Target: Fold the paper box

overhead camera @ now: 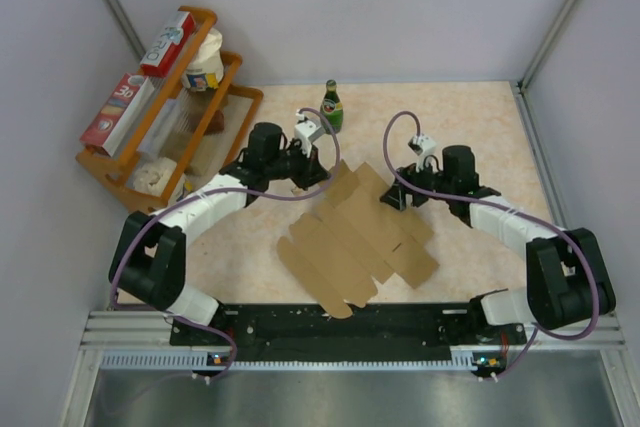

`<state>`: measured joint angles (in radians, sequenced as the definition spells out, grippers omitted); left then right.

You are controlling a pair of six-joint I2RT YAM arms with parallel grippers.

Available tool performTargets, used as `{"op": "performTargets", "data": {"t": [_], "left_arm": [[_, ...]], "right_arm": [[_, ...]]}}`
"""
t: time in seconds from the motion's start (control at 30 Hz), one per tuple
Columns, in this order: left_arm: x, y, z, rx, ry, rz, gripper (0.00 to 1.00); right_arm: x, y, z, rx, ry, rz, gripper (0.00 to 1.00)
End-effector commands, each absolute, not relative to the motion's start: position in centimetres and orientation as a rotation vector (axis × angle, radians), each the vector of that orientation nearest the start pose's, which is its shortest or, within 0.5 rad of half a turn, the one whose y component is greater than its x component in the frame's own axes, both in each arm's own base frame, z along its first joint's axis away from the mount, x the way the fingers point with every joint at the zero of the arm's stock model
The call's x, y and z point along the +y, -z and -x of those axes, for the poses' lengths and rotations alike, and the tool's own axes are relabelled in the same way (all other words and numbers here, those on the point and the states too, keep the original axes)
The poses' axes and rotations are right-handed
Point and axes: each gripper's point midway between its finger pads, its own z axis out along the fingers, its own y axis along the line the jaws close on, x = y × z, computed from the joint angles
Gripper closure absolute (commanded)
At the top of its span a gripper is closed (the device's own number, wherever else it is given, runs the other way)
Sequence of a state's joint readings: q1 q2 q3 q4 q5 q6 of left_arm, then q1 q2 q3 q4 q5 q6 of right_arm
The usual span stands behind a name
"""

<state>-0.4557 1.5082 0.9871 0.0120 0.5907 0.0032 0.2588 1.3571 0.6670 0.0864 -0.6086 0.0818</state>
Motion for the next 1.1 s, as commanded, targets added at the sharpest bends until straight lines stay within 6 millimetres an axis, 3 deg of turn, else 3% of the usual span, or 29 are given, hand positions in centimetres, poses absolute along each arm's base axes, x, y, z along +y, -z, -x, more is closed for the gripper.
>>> {"op": "performTargets", "data": {"t": [0.0, 0.4, 0.63, 0.93, 1.07], "left_arm": [[-27.2, -19.5, -33.4, 1.794, 0.901, -0.843, 1.0], [-26.5, -20.1, -33.1, 1.784, 0.932, -0.793, 1.0], [-26.4, -19.8, -33.2, 1.792, 0.95, -0.77, 1.0], [-26.5, -19.3, -33.2, 1.807, 1.007, -0.748, 1.0], [-26.4, -19.0, -33.3, 1.811, 1.015, -0.744, 1.0]], "right_arm": [[19.0, -10.8, -31.2, 2.086, -0.879, 0.532, 0.27], [19.5, -10.0, -30.9, 2.132, -0.929, 0.557, 0.39], [19.7, -10.9, -30.7, 2.095, -0.946, 0.565, 0.52], [19.7, -12.1, -30.7, 2.058, -0.94, 0.554, 0.59], [19.8, -12.2, -30.5, 2.053, -0.954, 0.548, 0.7]]}}
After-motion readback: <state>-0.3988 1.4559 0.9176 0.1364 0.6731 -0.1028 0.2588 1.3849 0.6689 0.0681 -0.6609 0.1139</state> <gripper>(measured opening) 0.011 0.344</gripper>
